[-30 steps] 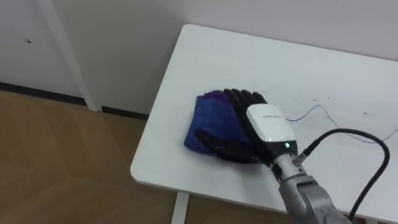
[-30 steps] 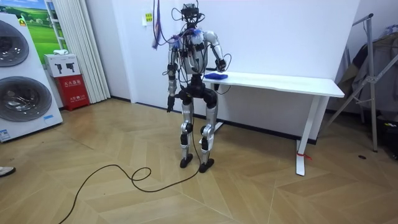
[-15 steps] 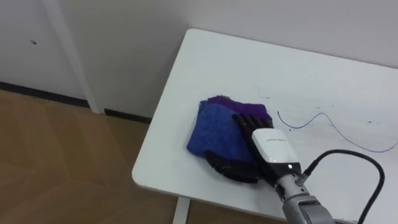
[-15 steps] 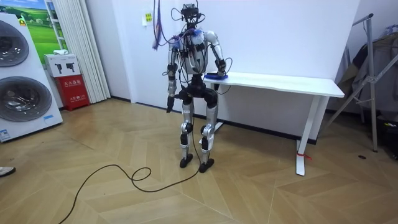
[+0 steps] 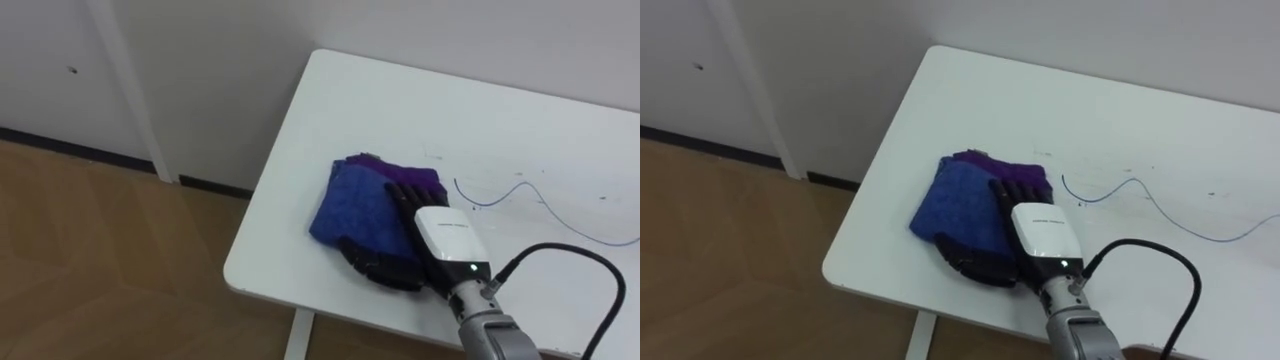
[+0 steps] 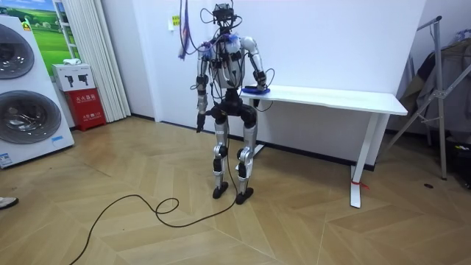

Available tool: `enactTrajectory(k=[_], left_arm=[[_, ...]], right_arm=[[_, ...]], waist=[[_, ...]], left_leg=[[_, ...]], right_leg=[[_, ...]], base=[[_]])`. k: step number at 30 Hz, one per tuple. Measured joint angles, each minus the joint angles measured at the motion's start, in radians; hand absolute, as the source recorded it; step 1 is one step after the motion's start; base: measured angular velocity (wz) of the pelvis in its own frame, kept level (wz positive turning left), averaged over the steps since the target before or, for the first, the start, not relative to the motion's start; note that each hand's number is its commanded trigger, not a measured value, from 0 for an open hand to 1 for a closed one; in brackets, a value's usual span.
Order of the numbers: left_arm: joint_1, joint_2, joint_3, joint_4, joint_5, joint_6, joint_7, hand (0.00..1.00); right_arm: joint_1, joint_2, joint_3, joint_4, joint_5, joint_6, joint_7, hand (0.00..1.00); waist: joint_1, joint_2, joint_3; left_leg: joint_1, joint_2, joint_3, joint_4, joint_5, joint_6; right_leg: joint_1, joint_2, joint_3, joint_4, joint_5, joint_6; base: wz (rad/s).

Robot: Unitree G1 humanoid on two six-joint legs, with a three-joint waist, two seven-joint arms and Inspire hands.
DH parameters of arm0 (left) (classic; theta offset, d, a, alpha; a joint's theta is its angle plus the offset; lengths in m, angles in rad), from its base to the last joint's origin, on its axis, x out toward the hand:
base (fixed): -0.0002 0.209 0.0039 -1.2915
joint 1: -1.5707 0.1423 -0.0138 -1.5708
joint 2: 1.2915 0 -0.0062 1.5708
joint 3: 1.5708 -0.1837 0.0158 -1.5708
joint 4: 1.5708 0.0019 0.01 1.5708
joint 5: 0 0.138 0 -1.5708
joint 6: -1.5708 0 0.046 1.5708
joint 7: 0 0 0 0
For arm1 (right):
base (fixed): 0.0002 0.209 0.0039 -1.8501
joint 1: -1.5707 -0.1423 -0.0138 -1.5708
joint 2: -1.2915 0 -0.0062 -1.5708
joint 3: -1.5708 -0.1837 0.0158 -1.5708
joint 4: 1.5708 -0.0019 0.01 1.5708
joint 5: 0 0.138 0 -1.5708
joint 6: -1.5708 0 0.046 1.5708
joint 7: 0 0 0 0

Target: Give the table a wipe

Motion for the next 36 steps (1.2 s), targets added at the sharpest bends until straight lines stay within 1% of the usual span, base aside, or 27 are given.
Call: enactTrajectory(k=[3,5,8,12,14,16,18,22,24,30,36], left_arm=[[0.006,0.002,0.0,0.027,0.008,0.004,-0.005,0.0],[0.014,0.002,-0.001,0.038,0.011,0.013,-0.018,0.0],[0.019,0.002,-0.003,0.046,0.019,0.031,-0.02,0.0],[0.021,0.002,-0.004,0.046,0.027,0.032,-0.026,0.0],[0.02,0.002,-0.004,0.046,0.037,0.036,-0.035,0.0],[0.017,0.002,-0.004,0.046,0.045,0.046,-0.039,0.0],[0.017,0.002,-0.005,0.047,0.047,0.051,-0.039,0.0],[0.016,0.002,-0.009,0.047,0.052,0.062,-0.038,0.0],[0.016,0.002,-0.01,0.047,0.054,0.07,-0.038,0.0],[0.017,0.002,-0.01,0.047,0.054,0.077,-0.036,0.0],[0.02,0.002,-0.007,0.04,0.056,0.089,-0.039,0.0]], right_arm=[[-0.006,0.002,0.0,0.0,0.0,0.002,0.008,0.0],[-0.012,0.003,0.0,0.0,0.0,0.018,0.014,0.0],[-0.018,0.004,0.0,0.0,0.025,0.03,0.014,0.0],[-0.022,0.004,0.0,0.001,0.055,0.036,0.014,0.0],[-0.047,0.004,0.0,0.019,0.058,0.039,0.014,0.0],[-0.069,0.004,0.0,0.043,0.06,0.044,0.014,0.0],[-0.074,0.004,0.0,0.045,0.059,0.049,0.014,0.0],[-0.075,0.009,0.0,0.045,0.058,0.063,0.014,0.0],[-0.075,0.01,0.001,0.045,0.063,0.064,0.014,0.0],[-0.075,0.01,0.001,0.045,0.062,0.066,0.014,0.0],[-0.075,0.01,0.001,0.045,0.057,0.083,0.015,0.0]], waist=[[0.0,0.0,0.0003],[0.0,0.001,0.0005],[0.012,0.001,0.0011],[0.024,0.004,0.0033],[0.025,0.007,0.0056],[0.025,0.007,0.0063],[0.025,0.007,0.0062],[0.025,0.007,0.0062],[0.03,0.007,0.0062],[0.031,0.007,0.0062],[0.036,0.006,0.0057]], left_leg=[[0.0,-0.001,0.0,0.0,0.0,0.0],[-0.004,-0.001,-0.005,0.003,0.0,0.0],[-0.005,-0.001,-0.01,0.003,0.0,0.0],[-0.007,-0.001,-0.019,0.003,0.001,-0.001],[-0.008,-0.001,-0.019,0.004,0.001,-0.001],[-0.009,-0.001,-0.02,0.004,0.001,-0.001],[-0.009,-0.001,-0.021,0.005,0.001,-0.001],[-0.008,-0.002,-0.021,0.006,0.001,0.0],[-0.007,-0.002,-0.021,0.005,0.001,0.0],[-0.006,-0.002,-0.021,0.005,0.002,0.0],[-0.009,-0.002,-0.023,0.007,0.002,0.0]], right_leg=[[0.001,0.0,0.001,0.0,0.0,0.0],[0.001,0.0,0.0,0.0,0.0,0.0],[0.001,0.001,-0.003,0.0,0.0,0.0],[0.001,0.001,-0.014,0.0,0.0,0.0],[0.002,0.001,-0.017,0.001,0.0,0.0],[0.001,0.001,-0.02,0.0,0.0,0.0],[0.002,0.0,-0.032,0.001,0.0,0.0],[0.003,-0.002,-0.033,0.001,0.0,0.0],[0.003,-0.002,-0.031,0.001,0.0,0.0],[0.004,-0.003,-0.036,0.001,0.0,0.001],[0.004,-0.004,-0.044,0.001,-0.001,0.001]], base=[[0.0],[0.07],[0.03],[0.06],[0.0],[0.0],[0.02],[0.0],[0.0],[0.0],[0.01]])
